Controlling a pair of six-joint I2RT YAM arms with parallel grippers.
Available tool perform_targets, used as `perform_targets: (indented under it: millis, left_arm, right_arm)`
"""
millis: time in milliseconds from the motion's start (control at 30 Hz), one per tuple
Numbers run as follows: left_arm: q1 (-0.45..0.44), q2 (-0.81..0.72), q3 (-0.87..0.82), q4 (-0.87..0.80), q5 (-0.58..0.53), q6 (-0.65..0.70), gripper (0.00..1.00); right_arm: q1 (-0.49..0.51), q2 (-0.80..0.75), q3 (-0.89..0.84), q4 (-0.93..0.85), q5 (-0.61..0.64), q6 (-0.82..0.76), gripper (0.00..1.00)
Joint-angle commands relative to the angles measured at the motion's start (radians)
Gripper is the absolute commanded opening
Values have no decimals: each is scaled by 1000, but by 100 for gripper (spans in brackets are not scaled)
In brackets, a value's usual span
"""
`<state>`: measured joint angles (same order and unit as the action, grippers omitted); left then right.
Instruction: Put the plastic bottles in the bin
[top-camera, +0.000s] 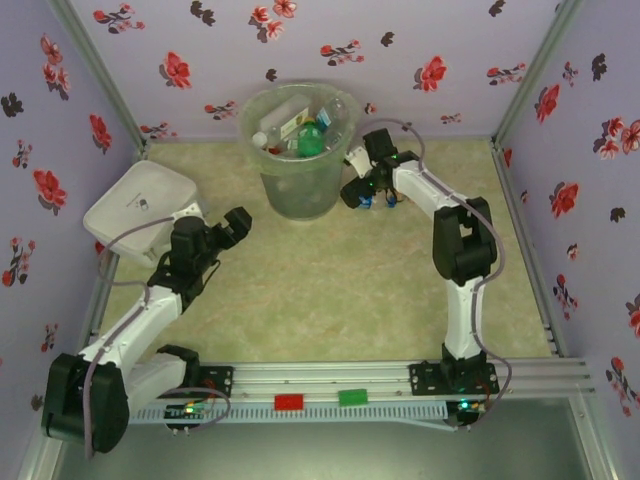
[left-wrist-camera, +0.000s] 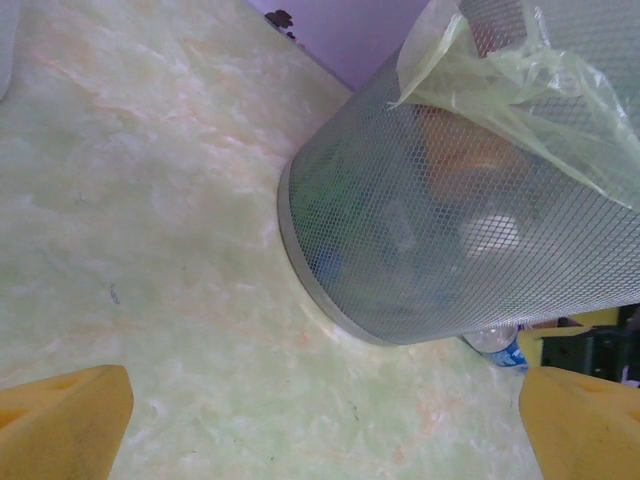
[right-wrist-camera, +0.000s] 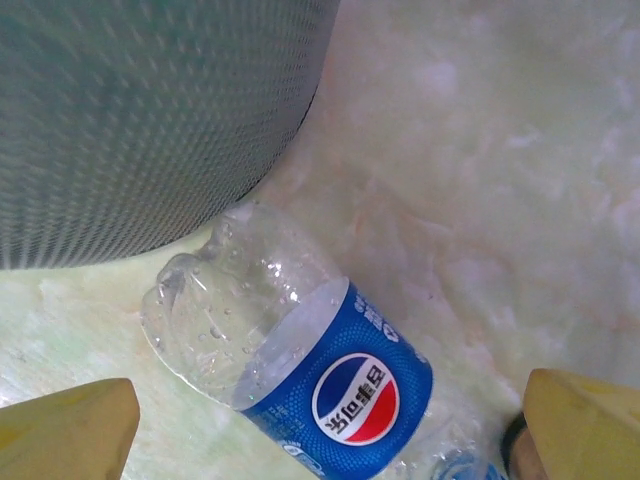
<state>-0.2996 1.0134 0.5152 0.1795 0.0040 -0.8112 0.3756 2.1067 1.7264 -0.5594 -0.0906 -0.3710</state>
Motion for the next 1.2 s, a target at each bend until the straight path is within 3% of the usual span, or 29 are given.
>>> perform_targets:
  millis: [0,500,1167]
  left_arm:
    - [10,-19,-12,11,5,-15,100]
    - [12,-15,-12,21,8,-23,100]
    - [11,-46,-26,18,6,-21,100]
  right_arm:
    - [4,36,41,-26,-40,-28,100]
    - [30,65,-11,-30,-53,-19,95]
    - [69,-93,-258,71,26,37,95]
